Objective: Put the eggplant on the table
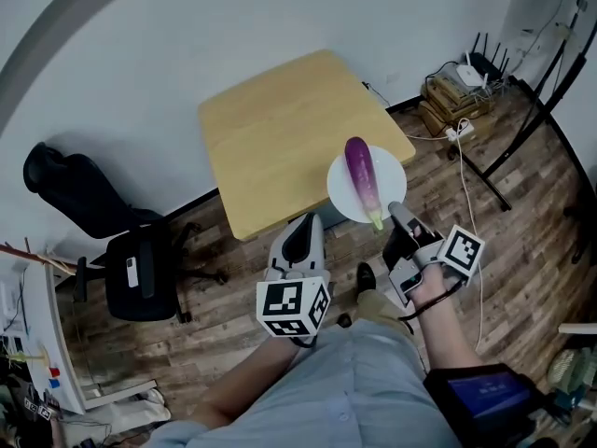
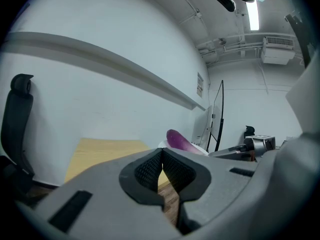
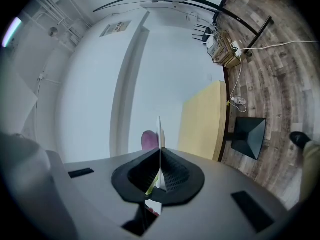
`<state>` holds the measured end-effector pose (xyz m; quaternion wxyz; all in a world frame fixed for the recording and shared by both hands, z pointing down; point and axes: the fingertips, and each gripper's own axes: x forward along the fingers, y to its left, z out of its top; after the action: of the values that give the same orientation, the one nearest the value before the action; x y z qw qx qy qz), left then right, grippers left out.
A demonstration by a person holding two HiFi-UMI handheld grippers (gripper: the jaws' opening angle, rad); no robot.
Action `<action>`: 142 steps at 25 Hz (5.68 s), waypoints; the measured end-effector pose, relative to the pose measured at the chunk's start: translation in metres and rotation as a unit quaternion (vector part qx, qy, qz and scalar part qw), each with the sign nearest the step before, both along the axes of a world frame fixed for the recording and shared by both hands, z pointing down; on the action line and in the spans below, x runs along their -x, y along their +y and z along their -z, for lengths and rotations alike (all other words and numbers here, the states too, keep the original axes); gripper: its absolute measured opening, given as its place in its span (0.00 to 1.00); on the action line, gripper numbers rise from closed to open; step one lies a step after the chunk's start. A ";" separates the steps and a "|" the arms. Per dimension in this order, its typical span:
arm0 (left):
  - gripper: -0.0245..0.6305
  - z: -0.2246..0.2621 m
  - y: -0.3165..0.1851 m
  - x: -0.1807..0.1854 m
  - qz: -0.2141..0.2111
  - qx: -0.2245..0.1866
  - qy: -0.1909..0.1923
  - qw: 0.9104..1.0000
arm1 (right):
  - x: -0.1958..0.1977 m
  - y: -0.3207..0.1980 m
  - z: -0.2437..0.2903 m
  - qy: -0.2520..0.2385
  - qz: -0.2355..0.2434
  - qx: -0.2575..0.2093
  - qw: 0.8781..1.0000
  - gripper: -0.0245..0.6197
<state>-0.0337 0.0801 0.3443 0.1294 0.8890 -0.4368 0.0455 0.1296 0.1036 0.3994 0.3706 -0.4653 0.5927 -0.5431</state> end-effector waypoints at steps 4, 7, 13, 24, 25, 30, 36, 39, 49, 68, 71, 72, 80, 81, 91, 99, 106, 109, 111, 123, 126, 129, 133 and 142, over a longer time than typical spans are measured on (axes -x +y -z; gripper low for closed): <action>0.05 -0.004 -0.026 -0.009 0.012 0.008 -0.007 1.000 | -0.008 -0.025 -0.004 -0.001 0.015 0.007 1.000 0.05; 0.05 -0.005 -0.045 -0.020 0.020 0.011 -0.011 1.000 | -0.020 -0.045 -0.007 -0.006 0.023 0.012 1.000 0.05; 0.05 -0.009 -0.087 -0.054 0.040 0.025 -0.020 0.999 | -0.054 -0.092 -0.013 -0.001 0.048 0.021 0.999 0.05; 0.05 -0.004 -0.111 -0.077 0.091 0.013 -0.017 0.996 | -0.085 -0.138 -0.012 0.001 0.090 0.011 0.996 0.05; 0.05 -0.003 -0.113 -0.078 0.095 0.012 -0.016 0.995 | -0.087 -0.142 -0.011 0.002 0.093 0.010 0.996 0.05; 0.05 0.007 -0.143 -0.083 0.117 0.004 -0.011 0.993 | -0.093 -0.183 0.001 0.010 0.113 0.001 0.994 0.05; 0.05 0.008 -0.168 -0.073 0.139 -0.001 -0.003 0.990 | -0.079 -0.213 0.001 0.010 0.138 -0.001 0.990 0.05; 0.05 0.003 -0.182 -0.065 0.148 0.003 -0.003 0.989 | -0.068 -0.229 -0.004 0.008 0.150 0.002 0.989 0.05; 0.05 0.000 -0.238 -0.045 0.166 0.008 -0.002 0.986 | -0.039 -0.290 -0.008 0.007 0.177 0.004 0.984 0.05; 0.05 -0.013 -0.365 0.048 0.196 0.028 -0.009 0.980 | 0.052 -0.409 -0.028 -0.003 0.201 0.023 0.979 0.05; 0.05 -0.016 -0.371 0.050 0.196 0.025 -0.007 0.980 | 0.053 -0.415 -0.034 -0.005 0.201 0.022 0.979 0.05; 0.05 -0.018 -0.372 0.050 0.197 0.023 -0.006 0.980 | 0.054 -0.416 -0.036 -0.006 0.202 0.020 0.979 0.05; 0.05 -0.044 -0.405 0.068 0.198 0.046 -0.008 0.979 | 0.073 -0.447 -0.065 -0.007 0.207 0.046 0.977 0.05; 0.05 -0.050 -0.410 0.071 0.197 0.051 -0.008 0.979 | 0.076 -0.451 -0.070 -0.007 0.207 0.050 0.977 0.05; 0.05 -0.078 -0.432 0.077 0.196 0.073 -0.007 0.978 | 0.080 -0.463 -0.107 -0.006 0.207 0.077 0.975 0.05; 0.05 -0.103 -0.432 0.084 0.189 0.100 -0.015 0.977 | 0.090 -0.468 -0.136 -0.015 0.209 0.091 0.974 0.05; 0.05 -0.114 -0.435 0.096 0.186 0.107 -0.024 0.976 | 0.098 -0.471 -0.155 -0.002 0.210 0.102 0.972 0.05; 0.05 -0.122 -0.438 0.099 0.185 0.113 -0.024 0.976 | 0.099 -0.471 -0.163 0.004 0.209 0.109 0.972 0.05; 0.05 -0.125 -0.438 0.100 0.184 0.116 -0.026 0.976 | 0.099 -0.470 -0.168 0.005 0.209 0.110 0.972 0.05; 0.05 -0.139 -0.436 0.103 0.189 0.126 -0.029 0.973 | 0.094 -0.468 -0.189 0.016 0.203 0.124 0.971 0.05; 0.05 -0.144 -0.435 0.103 0.192 0.135 -0.026 0.972 | 0.093 -0.467 -0.193 0.016 0.204 0.128 0.970 0.05; 0.05 -0.145 -0.433 0.100 0.193 0.138 -0.029 0.971 | 0.094 -0.466 -0.196 0.016 0.207 0.131 0.969 0.05; 0.05 -0.146 -0.435 0.092 0.187 0.140 -0.029 0.972 | 0.092 -0.465 -0.200 0.014 0.206 0.137 0.969 0.05; 0.05 -0.143 -0.437 0.085 0.182 0.135 -0.028 0.974 | 0.089 -0.464 -0.206 0.022 0.203 0.176 0.963 0.05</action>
<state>-0.1182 -0.3568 0.4872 0.2420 0.7674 -0.5846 0.1044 0.0403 -0.3608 0.6059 0.1517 -0.4050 0.5773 -0.6926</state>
